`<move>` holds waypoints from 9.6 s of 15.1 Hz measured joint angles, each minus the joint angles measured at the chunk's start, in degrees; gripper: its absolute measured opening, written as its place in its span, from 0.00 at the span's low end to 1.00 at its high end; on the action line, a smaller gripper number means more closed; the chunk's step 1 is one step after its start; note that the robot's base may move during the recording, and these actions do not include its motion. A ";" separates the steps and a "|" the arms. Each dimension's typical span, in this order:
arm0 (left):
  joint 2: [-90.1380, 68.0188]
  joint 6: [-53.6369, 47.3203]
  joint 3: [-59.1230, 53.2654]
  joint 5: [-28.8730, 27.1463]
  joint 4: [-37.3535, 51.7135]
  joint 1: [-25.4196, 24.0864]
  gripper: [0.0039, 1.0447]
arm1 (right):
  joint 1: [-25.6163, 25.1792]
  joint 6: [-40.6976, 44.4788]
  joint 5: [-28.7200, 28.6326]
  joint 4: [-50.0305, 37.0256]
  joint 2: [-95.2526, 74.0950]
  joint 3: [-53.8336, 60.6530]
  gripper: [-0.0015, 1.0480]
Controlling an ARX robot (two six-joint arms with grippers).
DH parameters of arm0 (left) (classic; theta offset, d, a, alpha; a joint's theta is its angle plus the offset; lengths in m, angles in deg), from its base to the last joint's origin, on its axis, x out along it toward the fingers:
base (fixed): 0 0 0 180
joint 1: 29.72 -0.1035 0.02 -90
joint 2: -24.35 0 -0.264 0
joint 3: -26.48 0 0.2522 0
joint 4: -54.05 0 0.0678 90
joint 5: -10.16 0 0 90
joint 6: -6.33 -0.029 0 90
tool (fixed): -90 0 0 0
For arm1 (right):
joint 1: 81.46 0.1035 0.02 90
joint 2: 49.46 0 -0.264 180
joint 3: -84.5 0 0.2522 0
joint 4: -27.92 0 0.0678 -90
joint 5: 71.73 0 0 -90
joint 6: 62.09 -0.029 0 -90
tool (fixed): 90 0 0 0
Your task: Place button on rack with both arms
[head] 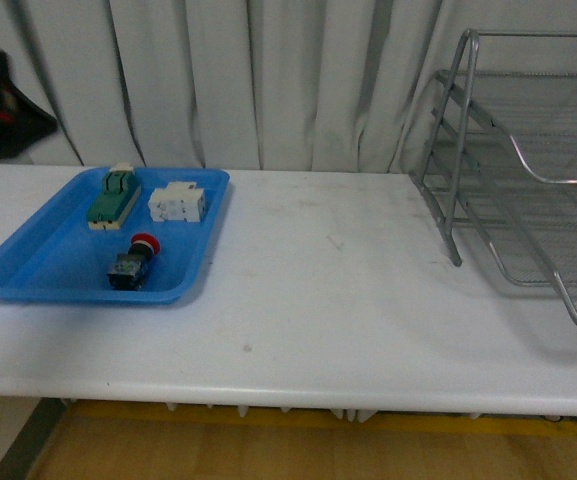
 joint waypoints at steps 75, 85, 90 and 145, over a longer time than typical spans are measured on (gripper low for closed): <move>-9.01 -8.48 21.31 -7.96 -12.81 34.95 0.34 | 0.00 -0.02 0.15 0.02 0.00 0.00 0.94; -34.64 -13.97 45.59 -10.71 -29.48 35.23 0.34 | 0.00 -0.02 0.17 0.02 0.00 0.00 0.94; -40.70 -12.83 55.52 -12.52 -33.62 35.10 0.34 | 0.00 0.00 0.17 0.02 0.00 0.00 0.94; 84.17 -1.60 -48.68 -11.54 -8.66 1.36 0.01 | 0.00 -0.02 0.00 0.02 0.00 0.00 0.94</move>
